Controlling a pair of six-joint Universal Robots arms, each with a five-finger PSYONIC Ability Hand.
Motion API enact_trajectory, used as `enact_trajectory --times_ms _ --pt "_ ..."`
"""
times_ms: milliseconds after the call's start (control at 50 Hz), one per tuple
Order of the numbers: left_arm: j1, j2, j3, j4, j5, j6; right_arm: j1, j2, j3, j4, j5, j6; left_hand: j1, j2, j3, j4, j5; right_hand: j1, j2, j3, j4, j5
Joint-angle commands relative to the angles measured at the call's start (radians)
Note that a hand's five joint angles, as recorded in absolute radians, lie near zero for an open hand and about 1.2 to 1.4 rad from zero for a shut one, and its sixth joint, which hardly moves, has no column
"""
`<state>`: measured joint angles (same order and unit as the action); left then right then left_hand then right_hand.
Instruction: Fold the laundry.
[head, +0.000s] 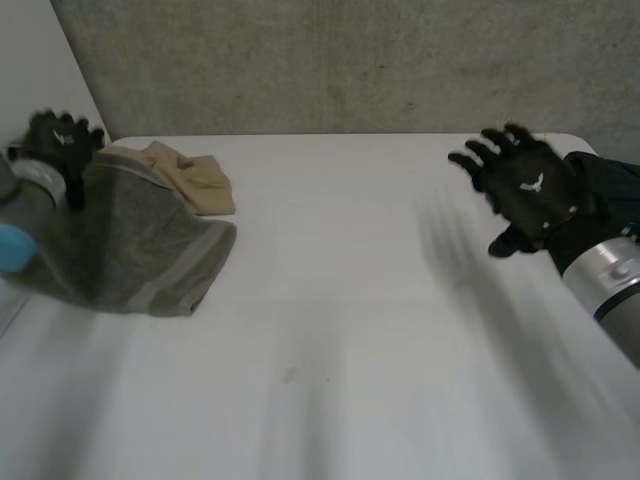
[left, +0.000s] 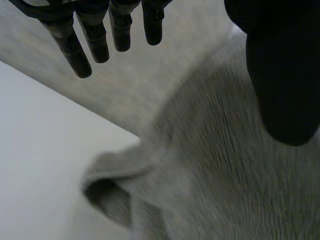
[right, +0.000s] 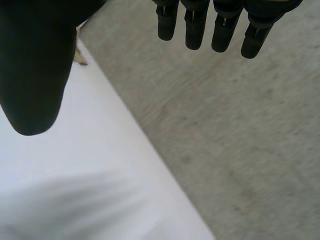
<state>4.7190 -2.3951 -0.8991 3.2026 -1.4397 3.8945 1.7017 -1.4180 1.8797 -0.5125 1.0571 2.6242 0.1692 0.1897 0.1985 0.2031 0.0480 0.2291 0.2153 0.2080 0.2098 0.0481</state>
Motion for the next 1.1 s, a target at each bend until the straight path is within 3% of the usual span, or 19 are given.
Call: enact_trajectory --times_ms 20,80,100,120,140,180,320,420,500,640,740,760,780,800,820,920,980,1020,1100 --pt "0.038 -0.237 0.103 0.138 0.13 0.077 0.015 0.044 0.044 0.02 0.032 -0.082 0.009 -0.011 -0.02 -0.025 -0.044 -0.055 -0.041 -0.033 -0.035 -0.048" --pt "0.038 -0.285 0.127 0.14 0.14 0.082 0.01 0.045 0.058 0.02 0.034 -0.102 0.26 0.24 0.231 0.226 0.207 -0.055 -0.041 -0.033 -0.035 -0.048" --pt "0.035 -0.288 0.129 0.14 0.14 0.082 0.007 0.045 0.065 0.022 0.034 -0.11 0.474 0.453 0.444 0.44 0.42 -0.055 -0.041 -0.033 -0.035 -0.048" --pt "0.027 -0.288 0.12 0.14 0.143 0.083 0.006 0.045 0.068 0.022 0.034 -0.112 1.107 1.086 1.077 1.073 1.053 -0.055 -0.041 -0.033 -0.035 -0.048" --pt "0.023 -0.282 0.112 0.151 0.14 0.083 0.003 0.045 0.07 0.02 0.034 -0.113 1.226 1.205 1.197 1.192 1.173 -0.055 -0.041 -0.033 -0.035 -0.048" --pt "0.013 -0.256 0.104 0.152 0.128 0.074 -0.003 0.042 0.07 0.022 0.035 -0.113 1.227 1.207 1.198 1.193 1.174 -0.055 -0.041 -0.033 -0.035 -0.048" --pt "-0.117 0.124 -0.096 0.194 0.091 -0.013 -0.008 0.03 0.07 0.02 0.038 -0.113 1.227 1.207 1.198 1.193 1.174 -0.055 -0.041 -0.033 -0.035 -0.048" --pt "-0.253 0.394 -0.265 0.201 0.085 -0.234 -0.007 0.008 0.072 0.032 0.041 -0.109 1.227 1.207 1.198 1.193 1.174 -0.055 -0.041 -0.033 -0.035 -0.048" --pt "-0.359 0.523 -0.371 0.198 0.087 -0.381 -0.008 -0.007 0.068 0.071 0.047 -0.105 1.227 1.207 1.198 1.193 1.174 -0.055 -0.041 -0.033 -0.035 -0.048" --pt "-0.549 0.541 -0.465 0.16 0.068 -0.533 -0.007 -0.029 0.065 0.118 0.047 -0.104 1.227 1.207 1.198 1.193 1.174 -0.055 -0.041 -0.033 -0.035 -0.048" --pt "-0.645 0.416 -0.459 0.158 -0.028 -0.547 -0.007 -0.032 0.07 0.123 0.049 -0.104 1.227 1.207 1.198 1.193 1.174 -0.055 -0.041 -0.033 -0.035 -0.048" --pt "-0.645 0.403 -0.454 0.158 -0.05 -0.541 -0.007 -0.032 0.071 0.124 0.047 -0.104 1.123 1.102 1.094 1.089 1.069 -0.055 -0.041 -0.033 -0.035 -0.048" --pt "-0.645 0.39 -0.448 0.161 -0.07 -0.535 -0.008 -0.03 0.073 0.124 0.047 -0.104 0.782 0.761 0.752 0.748 0.728 -0.055 -0.041 -0.033 -0.035 -0.048" --pt "-0.643 0.377 -0.43 0.166 -0.111 -0.514 -0.008 -0.029 0.073 0.124 0.047 -0.104 0.165 0.145 0.136 0.131 0.112 -0.055 -0.041 -0.033 -0.035 -0.048" --pt "-0.639 0.375 -0.419 0.166 -0.131 -0.497 -0.008 -0.029 0.075 0.124 0.047 -0.104 0.051 0.031 0.022 0.017 -0.002 -0.055 -0.041 -0.033 -0.035 -0.048" --pt "-0.484 0.372 -0.397 0.163 -0.179 -0.304 -0.017 -0.027 0.078 0.123 0.047 -0.104 0.05 0.03 0.021 0.016 -0.003 -0.055 -0.041 -0.033 -0.035 -0.048" --pt "-0.322 0.347 -0.385 0.164 -0.154 -0.085 -0.017 -0.027 0.073 0.123 0.047 -0.104 0.056 0.036 0.027 0.022 0.003 -0.055 -0.041 -0.033 -0.035 -0.048" --pt "-0.298 0.338 -0.383 0.169 -0.148 -0.046 -0.016 -0.027 0.073 0.123 0.047 -0.104 0.056 0.036 0.027 0.022 0.003 -0.055 -0.041 -0.033 -0.035 -0.048" --pt "-0.151 0.217 -0.328 0.169 -0.075 0.113 -0.011 -0.019 0.075 0.123 0.047 -0.104 0.056 0.036 0.027 0.022 0.003 -0.055 -0.041 -0.033 -0.035 -0.048"
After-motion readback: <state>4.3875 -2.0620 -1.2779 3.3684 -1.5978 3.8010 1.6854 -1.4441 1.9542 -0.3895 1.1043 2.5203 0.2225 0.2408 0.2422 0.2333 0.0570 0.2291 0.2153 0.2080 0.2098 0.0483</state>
